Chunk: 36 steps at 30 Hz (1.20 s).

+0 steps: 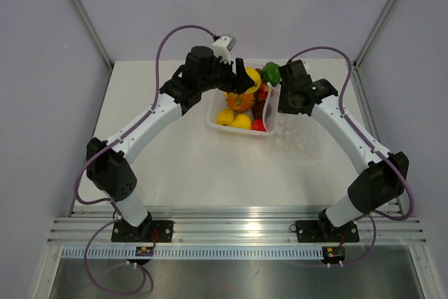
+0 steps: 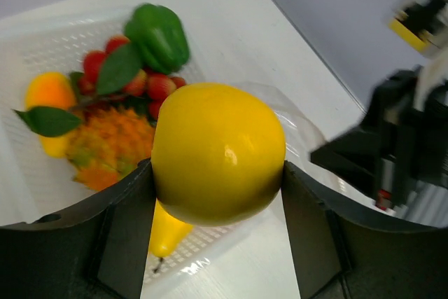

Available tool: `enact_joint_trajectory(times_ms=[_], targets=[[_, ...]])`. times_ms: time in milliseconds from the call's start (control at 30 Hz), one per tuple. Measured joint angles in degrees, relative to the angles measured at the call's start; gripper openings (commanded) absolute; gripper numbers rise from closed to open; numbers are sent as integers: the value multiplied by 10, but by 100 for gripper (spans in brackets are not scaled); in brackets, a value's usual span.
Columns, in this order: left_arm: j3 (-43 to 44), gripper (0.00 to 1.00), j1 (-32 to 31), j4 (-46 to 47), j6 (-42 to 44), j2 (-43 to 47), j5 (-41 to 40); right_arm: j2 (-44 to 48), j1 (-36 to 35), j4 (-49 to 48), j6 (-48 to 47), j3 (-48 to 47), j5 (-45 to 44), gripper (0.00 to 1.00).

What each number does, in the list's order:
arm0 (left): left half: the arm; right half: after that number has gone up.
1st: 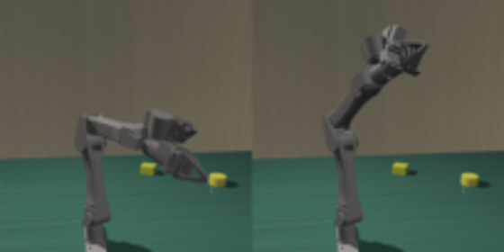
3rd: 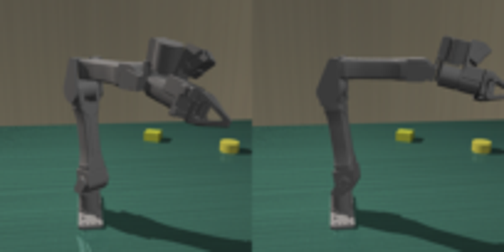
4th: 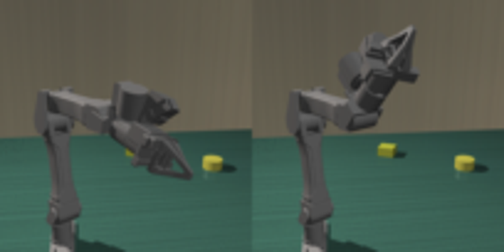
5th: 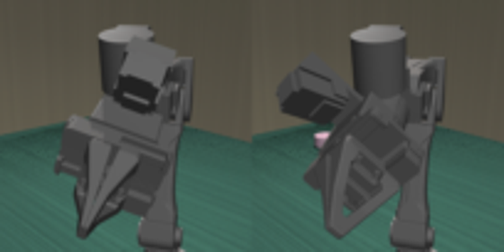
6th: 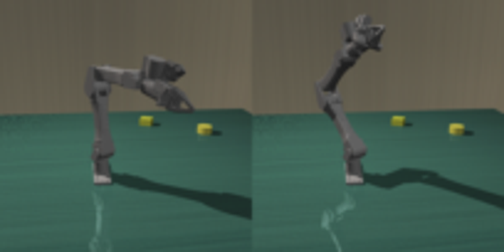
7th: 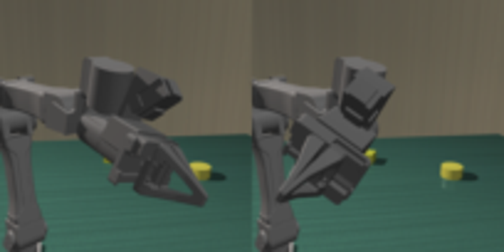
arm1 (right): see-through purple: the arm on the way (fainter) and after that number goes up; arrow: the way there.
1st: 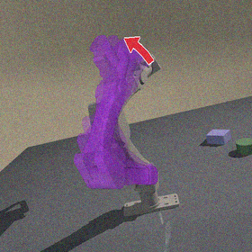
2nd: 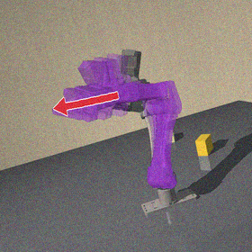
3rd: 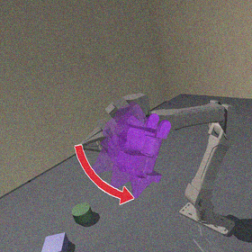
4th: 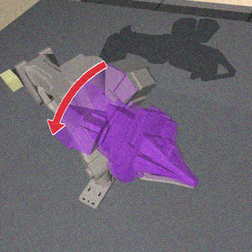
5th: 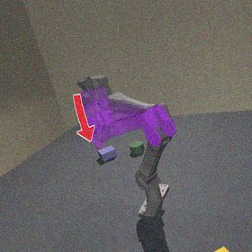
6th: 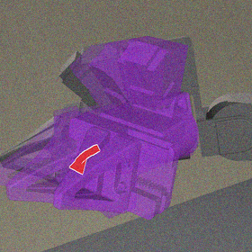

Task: Place the food in the zip-top bag and seal the zipper
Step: Pick up the fake fruit from the bin, then place the fake fruit in the zipper food storage bag.

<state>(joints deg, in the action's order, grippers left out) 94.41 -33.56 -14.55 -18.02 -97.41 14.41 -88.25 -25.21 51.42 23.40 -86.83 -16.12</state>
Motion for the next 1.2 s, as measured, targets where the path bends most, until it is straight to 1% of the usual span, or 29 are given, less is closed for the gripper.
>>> enact_joint_trajectory(times_ms=[200, 367, 633, 733, 833, 933, 1000, 1033, 1067, 1100, 1133, 1167, 1200], targets=[[-86, 7, -56, 27, -68, 28, 57, -4, 0, -12, 14, 0, 24, 0], [-142, 6, -66, 65, -132, 31, 94, -3, 1, -21, 26, 5, 39, 0], [-143, 4, -73, 90, -175, 22, 99, 24, 7, -23, 46, 19, 70, 0], [-131, 2, -73, 87, -183, 0, 98, 47, 7, -23, 54, 25, 78, 0], [-118, 2, -73, 82, -191, -24, 98, 75, 10, -23, 63, 37, 82, 0], [-118, 4, -75, 83, -200, -37, 98, 98, 9, -26, 75, 48, 104, 0], [-117, 9, -79, 82, -205, -42, 98, 109, 8, -35, 82, 54, 120, 0], [-114, 15, -81, 82, -207, -45, 98, 114, 8, -39, 86, 57, 128, 0], [-109, 25, -83, 82, -209, -48, 98, 115, 8, -42, 89, 59, 131, 0], [-103, 50, -85, 80, -207, -51, 98, 116, 8, -44, 91, 61, 133, 0], [-94, 60, -87, 71, -206, -56, 97, 116, 8, -45, 93, 62, 132, 0], [-86, 65, -87, 64, -205, -61, 98, 116, 9, -46, 95, 63, 131, 0], [-76, 79, -87, 55, -203, -67, 99, 116, 10, -48, 95, 64, 129, 0]])
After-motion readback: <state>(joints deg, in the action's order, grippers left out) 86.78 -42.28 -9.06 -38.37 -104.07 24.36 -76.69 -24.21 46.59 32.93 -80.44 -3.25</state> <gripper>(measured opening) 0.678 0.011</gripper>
